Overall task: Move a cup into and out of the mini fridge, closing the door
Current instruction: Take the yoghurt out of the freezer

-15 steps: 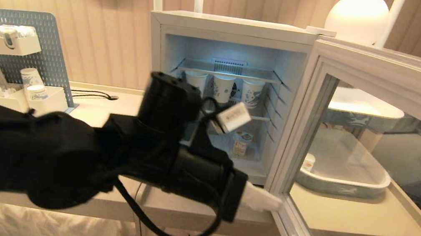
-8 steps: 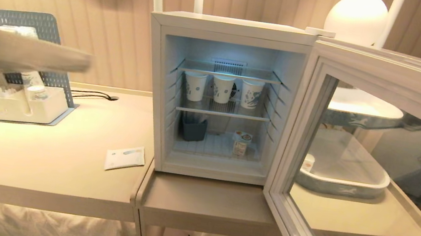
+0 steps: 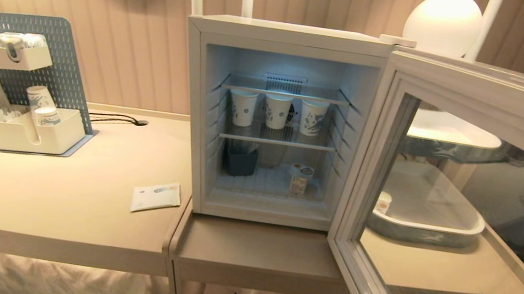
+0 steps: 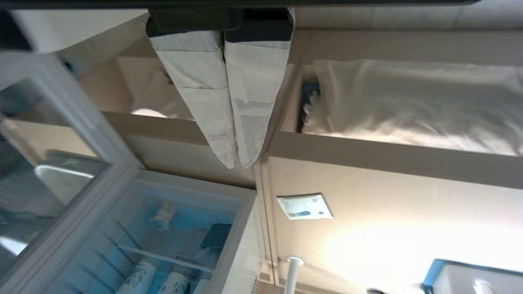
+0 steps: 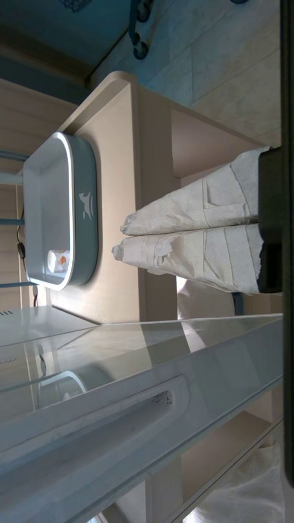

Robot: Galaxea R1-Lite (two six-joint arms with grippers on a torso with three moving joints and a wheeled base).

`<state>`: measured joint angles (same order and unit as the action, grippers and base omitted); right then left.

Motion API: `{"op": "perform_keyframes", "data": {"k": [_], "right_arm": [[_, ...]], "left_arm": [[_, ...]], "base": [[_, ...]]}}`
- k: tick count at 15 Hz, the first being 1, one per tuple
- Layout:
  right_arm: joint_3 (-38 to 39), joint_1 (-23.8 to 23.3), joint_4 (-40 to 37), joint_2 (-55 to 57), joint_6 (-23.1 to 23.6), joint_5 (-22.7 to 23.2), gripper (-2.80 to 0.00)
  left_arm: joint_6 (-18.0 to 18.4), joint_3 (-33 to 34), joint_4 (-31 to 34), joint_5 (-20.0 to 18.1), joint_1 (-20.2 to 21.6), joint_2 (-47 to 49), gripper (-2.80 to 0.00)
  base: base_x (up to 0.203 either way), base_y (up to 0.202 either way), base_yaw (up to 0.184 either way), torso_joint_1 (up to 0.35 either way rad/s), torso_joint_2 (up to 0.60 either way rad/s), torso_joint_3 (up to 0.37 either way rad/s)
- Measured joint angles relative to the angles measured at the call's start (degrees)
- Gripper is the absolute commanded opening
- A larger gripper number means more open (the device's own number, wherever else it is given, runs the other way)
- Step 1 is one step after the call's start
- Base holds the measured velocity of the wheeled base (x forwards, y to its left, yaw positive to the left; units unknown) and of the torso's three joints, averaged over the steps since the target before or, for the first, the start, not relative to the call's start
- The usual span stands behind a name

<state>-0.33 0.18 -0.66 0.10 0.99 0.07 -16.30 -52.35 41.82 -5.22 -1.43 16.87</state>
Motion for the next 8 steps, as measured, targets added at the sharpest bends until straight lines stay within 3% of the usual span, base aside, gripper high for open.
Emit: {"op": "perform_keyframes", "data": {"k": [2, 6, 8], "right_arm": [[0.00, 0.00, 0.00, 0.00, -0.05, 0.00, -2.80], [-0.02, 0.00, -0.02, 0.00, -0.10, -0.02, -2.80], [-0.06, -0.02, -0.05, 0.00, -0.20, -0.06, -2.80]], "left_arm": [[3.32, 12.30, -5.93, 2.14, 1.58, -8.30, -2.80], [12.79, 43.42, -34.02, 4.89, 1.75, -15.04, -2.80], [17.37, 50.03, -41.42, 5.22, 1.52, -16.12, -2.80]], "base": [[0.000, 0.000, 0.000, 0.000, 0.00, 0.000], [0.000, 0.000, 0.000, 0.000, 0.00, 0.000], [0.000, 0.000, 0.000, 0.000, 0.00, 0.000]]}}
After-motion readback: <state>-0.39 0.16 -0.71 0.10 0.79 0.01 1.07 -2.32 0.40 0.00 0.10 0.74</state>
